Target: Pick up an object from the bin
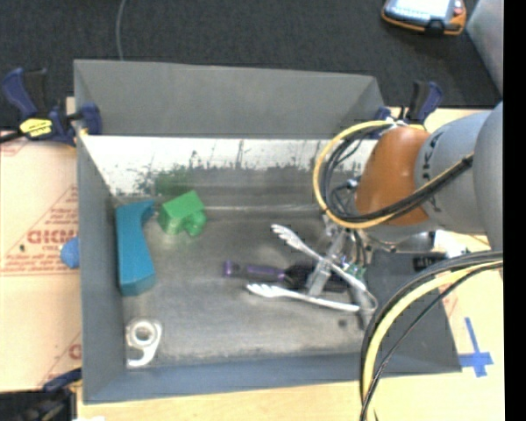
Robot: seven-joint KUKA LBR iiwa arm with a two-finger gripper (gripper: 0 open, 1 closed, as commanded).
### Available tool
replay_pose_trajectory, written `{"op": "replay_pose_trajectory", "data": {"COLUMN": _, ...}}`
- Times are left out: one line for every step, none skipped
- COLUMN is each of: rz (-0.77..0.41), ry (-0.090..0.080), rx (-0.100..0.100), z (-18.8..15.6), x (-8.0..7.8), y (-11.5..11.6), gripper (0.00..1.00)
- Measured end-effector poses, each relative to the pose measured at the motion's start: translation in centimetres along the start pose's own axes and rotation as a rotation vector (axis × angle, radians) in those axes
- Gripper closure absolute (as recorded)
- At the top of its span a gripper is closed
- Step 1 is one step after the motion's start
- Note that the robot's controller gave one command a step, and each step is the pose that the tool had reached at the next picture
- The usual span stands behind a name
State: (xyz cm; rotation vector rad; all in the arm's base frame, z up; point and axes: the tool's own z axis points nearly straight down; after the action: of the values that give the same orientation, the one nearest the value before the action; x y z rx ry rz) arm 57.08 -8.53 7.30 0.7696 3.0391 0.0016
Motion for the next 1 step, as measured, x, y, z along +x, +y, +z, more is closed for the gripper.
{"op": "replay_pose_trajectory", "data": {"rz": -0.161, "ry": -0.019, "rx": -0.004, "z": -0.29, "x": 0.06, "y": 0.59, "gripper": 1.00}}
